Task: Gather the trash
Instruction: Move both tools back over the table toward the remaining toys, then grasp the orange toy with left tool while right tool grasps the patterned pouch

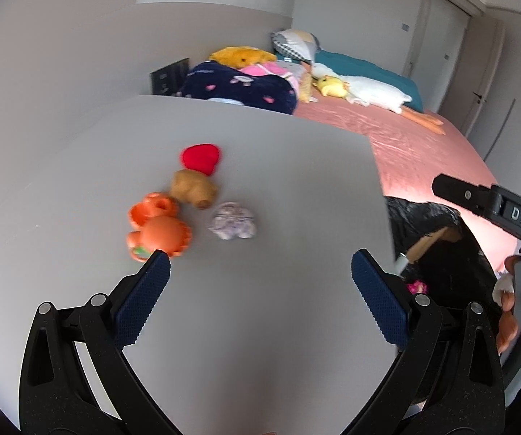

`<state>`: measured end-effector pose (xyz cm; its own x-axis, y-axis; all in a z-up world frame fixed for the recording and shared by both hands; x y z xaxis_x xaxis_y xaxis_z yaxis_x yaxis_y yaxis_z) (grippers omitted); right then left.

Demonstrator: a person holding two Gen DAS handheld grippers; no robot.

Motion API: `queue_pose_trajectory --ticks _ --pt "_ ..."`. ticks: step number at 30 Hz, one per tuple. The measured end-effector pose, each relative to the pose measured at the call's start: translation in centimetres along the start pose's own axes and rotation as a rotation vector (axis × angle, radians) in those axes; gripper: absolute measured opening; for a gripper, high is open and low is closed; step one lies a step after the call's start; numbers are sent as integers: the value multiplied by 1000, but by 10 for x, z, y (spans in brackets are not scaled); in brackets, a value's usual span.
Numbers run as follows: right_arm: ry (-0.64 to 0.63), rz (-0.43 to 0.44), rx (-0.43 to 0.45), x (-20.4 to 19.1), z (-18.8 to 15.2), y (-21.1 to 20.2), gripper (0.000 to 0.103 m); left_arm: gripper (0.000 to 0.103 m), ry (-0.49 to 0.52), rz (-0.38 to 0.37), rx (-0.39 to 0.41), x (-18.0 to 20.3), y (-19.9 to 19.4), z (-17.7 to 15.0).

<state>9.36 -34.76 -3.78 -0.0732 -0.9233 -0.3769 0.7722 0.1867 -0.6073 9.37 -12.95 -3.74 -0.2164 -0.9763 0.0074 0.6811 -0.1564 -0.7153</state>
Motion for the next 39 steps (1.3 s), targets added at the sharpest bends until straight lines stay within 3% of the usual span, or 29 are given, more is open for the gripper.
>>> queue_pose_trajectory --ticks 9,16,28,30,32,39 --pt "-35 35 -34 -29 -4 32 89 97 -158 48 -46 -53 27 5" --pt "-60 66 -65 -47 -7 52 89 96 -141 84 -53 -61 42 11" --pt "-122 52 -136 -73 -13 85 89 73 -155 108 -123 -80 75 13" --pt "-141 42 -147 -78 -16 90 89 55 -139 119 -117 -81 75 13" --pt "-155 34 -158 -84 -19 95 89 44 -139 128 -112 -84 74 12" --pt "-223 55 -198 -112 -32 108 89 44 -208 127 -88 -113 61 12"
Point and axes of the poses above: each gripper's, at about its wrist camera, not at the fingertips, and y roughly the way its jaws point, x to its right, z to its top, the point moved 2 cm from there along y, roughly the way its jaws point, and after that the axes turned 8 degrees about z, right-handed, at the moved point
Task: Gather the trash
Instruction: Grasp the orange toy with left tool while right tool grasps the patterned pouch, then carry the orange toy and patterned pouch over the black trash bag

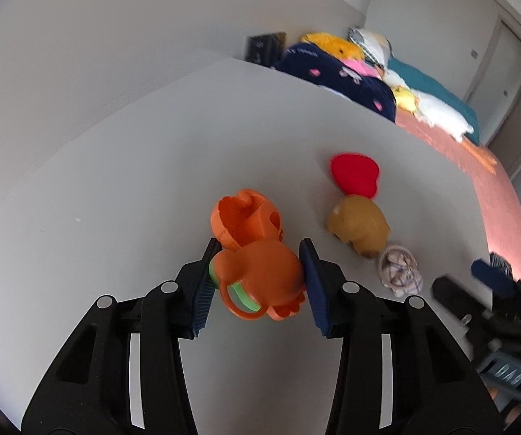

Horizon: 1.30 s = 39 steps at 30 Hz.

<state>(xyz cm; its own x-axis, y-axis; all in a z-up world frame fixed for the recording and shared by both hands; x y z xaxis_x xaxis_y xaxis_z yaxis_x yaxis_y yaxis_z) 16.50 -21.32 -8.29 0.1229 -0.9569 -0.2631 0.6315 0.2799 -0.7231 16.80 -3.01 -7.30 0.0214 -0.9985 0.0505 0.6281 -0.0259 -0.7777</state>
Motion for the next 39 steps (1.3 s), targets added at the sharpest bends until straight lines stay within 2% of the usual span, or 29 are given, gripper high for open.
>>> queue_pose_trajectory --ticks 1,6,10,13,14,18,28,39 --pt "-7 1 -4 -4 0 3 89 44 -11 3 6 -4 -2 1" --pt "-29 5 -47 -19 2 21 70 44 -44 -2 23 -17 -11 4" --pt "-46 -18 -51 -25 7 28 63 44 -54 -5 28 -20 -12 6" --pt "-68 -21 -55 -29 9 31 46 44 -58 -9 30 -21 -13 7" --pt "-81 -25 -56 -31 9 32 35 44 -59 -10 30 -20 -14 7" --pt "-117 -9 -63 -37 7 32 23 44 -48 -14 36 -18 -16 9" --pt "-92 45 -32 -31 2 7 23 44 -33 -28 53 -10 -26 11" --pt "-39 45 22 -4 1 -35 23 44 55 -39 79 31 -44 7"
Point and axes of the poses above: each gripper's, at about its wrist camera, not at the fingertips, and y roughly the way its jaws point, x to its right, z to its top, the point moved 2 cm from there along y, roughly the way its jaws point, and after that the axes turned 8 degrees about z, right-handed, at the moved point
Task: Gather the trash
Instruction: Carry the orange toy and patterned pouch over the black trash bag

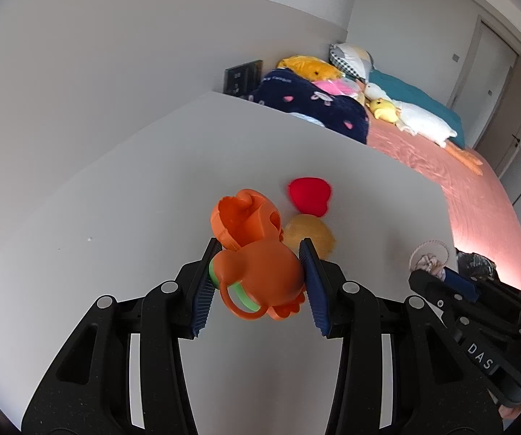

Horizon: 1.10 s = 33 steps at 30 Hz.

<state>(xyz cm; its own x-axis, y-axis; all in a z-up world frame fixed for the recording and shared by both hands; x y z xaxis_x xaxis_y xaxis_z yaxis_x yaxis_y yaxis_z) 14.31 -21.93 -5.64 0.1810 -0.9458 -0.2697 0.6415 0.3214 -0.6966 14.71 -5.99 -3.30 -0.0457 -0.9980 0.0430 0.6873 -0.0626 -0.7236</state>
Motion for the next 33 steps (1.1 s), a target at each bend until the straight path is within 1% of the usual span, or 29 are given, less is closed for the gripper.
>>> queue_pose_trajectory --ticks 7,13,25,33 --pt "25 11 31 13 -7 -29 23 44 31 -15 22 26 -17 -1" --pt "40 0 61 25 -13 -55 23 44 47 -39 28 48 -30 -4" --pt "75 -28 115 54 -29 -104 23 44 112 -90 45 101 -55 -14" --pt "105 -54 145 76 -42 -132 23 44 153 -118 45 133 -64 -21"
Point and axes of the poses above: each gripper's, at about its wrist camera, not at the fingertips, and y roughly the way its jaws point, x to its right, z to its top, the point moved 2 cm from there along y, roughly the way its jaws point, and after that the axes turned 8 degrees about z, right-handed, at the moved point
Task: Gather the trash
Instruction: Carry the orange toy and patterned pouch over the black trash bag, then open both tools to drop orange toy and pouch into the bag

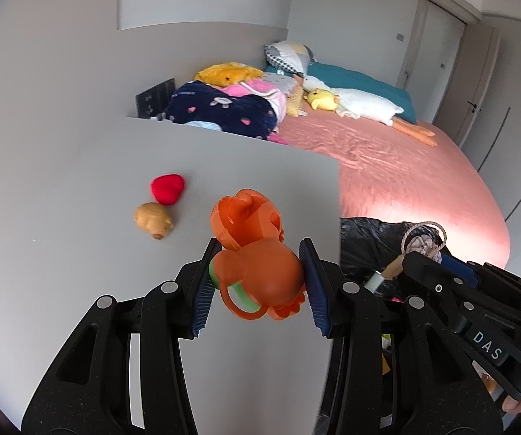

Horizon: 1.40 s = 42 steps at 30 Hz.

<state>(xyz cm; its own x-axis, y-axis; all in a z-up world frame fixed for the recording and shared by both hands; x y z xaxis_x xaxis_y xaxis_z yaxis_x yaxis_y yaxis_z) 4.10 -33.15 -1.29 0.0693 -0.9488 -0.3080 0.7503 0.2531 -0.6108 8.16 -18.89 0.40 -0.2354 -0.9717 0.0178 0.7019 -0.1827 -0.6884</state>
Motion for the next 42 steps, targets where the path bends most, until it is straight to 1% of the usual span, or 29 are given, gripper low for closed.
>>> queue_pose_trajectory --ticks 17,32,40,41,42 --pt "76 -72 45 61 -9 -42 23 44 74 -77 -13 67 -5 -5" --pt "163 -183 85 126 -12 -76 23 44 198 -170 -42 136 3 -10" --pt "199 -222 86 150 -13 -81 23 44 258 -198 -64 161 6 -18" --pt "203 -231 81 154 -13 -81 24 44 268 -202 -66 163 7 -19" --pt "207 -234 72 156 -12 -80 32 46 287 -210 -67 166 7 -21"
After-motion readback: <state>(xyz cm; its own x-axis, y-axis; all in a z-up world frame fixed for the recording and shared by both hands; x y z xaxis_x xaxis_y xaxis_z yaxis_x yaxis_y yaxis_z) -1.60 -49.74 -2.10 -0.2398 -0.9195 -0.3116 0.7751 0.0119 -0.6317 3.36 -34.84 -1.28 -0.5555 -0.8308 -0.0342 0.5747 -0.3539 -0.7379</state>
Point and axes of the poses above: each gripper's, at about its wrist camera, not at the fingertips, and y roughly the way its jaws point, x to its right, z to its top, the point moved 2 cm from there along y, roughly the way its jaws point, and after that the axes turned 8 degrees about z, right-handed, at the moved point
